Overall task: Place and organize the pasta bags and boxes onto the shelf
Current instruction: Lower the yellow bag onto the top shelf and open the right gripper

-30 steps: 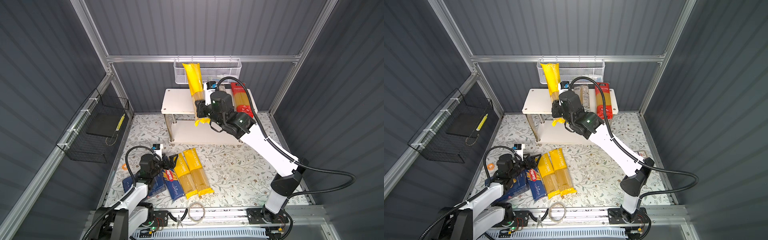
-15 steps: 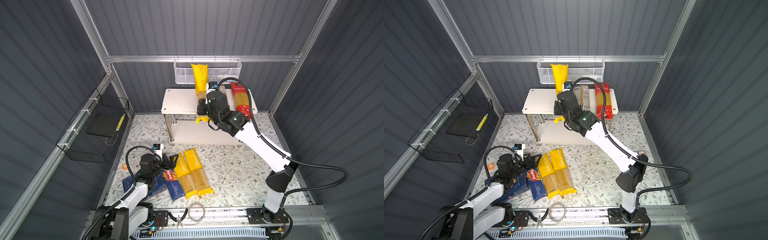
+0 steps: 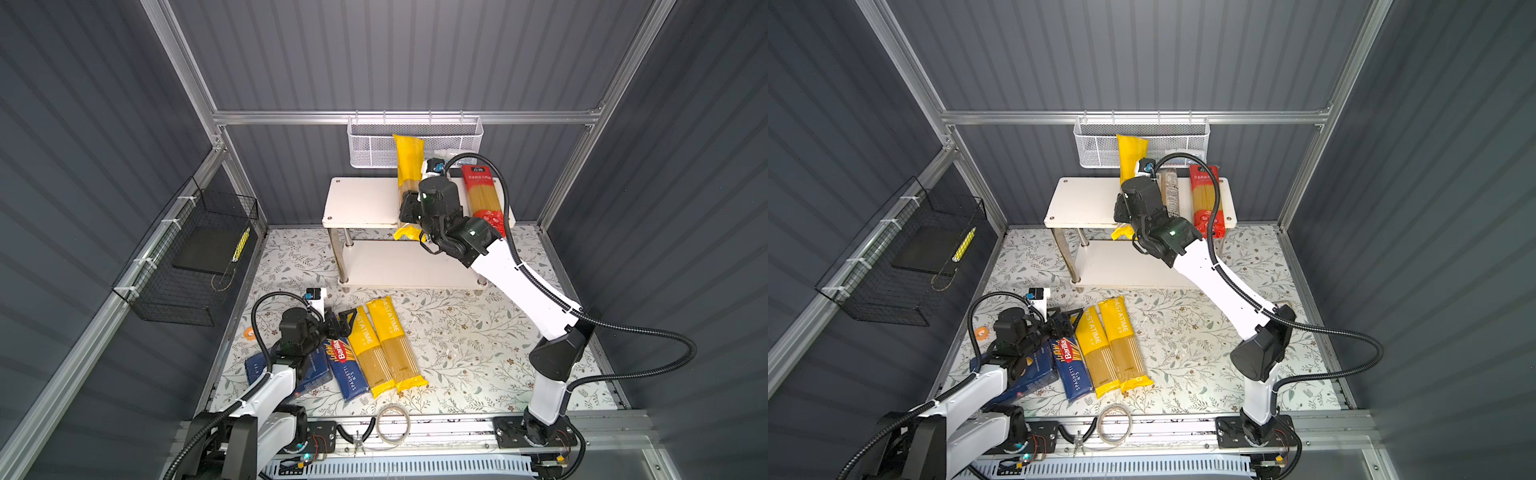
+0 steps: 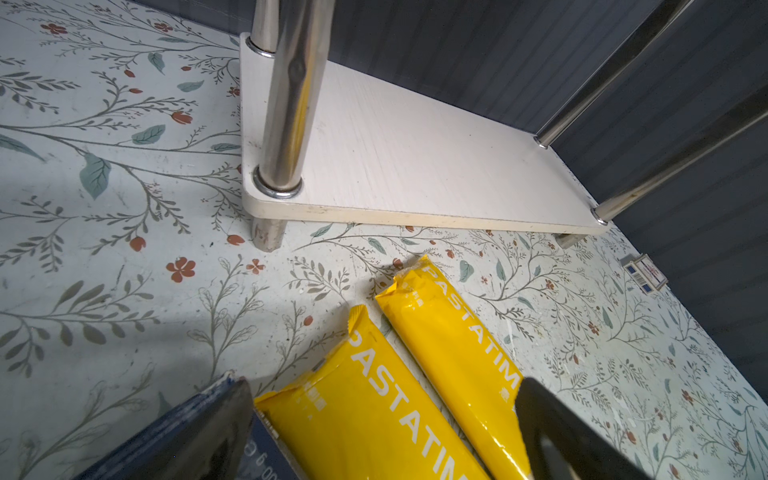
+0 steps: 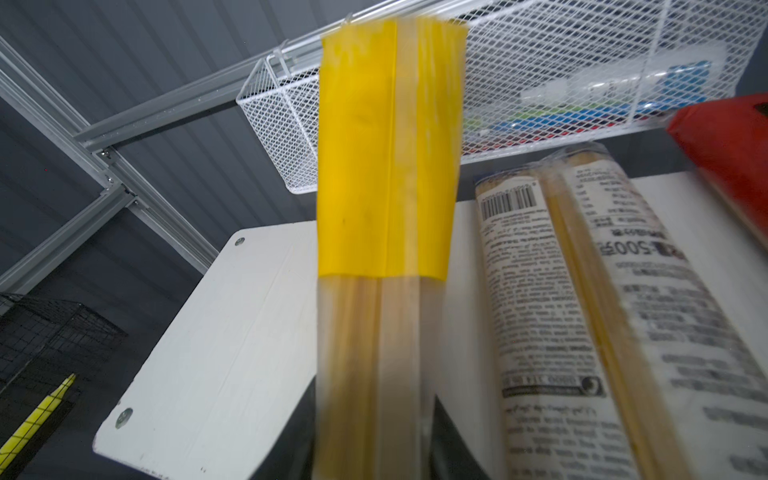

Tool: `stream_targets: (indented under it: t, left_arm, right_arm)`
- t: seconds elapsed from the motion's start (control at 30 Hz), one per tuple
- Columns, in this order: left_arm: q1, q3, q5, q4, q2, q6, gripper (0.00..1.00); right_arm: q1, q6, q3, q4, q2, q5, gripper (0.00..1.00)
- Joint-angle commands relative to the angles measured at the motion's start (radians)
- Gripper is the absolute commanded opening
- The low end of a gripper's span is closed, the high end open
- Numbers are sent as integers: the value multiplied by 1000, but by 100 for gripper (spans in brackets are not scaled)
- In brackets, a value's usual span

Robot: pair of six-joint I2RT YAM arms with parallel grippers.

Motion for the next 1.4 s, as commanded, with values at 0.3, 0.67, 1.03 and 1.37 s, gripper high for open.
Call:
stream_targets:
  t: [0.3, 0.67, 1.03, 1.37]
  left_arm:
    - [-5, 22, 9, 5, -6, 15, 100]
    - [-5, 19, 3, 5, -7, 15, 100]
    - [-5, 18, 3, 11, -4, 16, 100]
    - [-5, 21, 8, 12, 4, 14, 100]
  right_arm:
    - [-13, 3, 49, 85, 6, -13, 44]
    - [18, -105, 47, -102, -116, -229, 66]
    - [37, -139, -55, -262, -261, -245, 77]
    - [42, -136, -120, -312, -276, -284, 82]
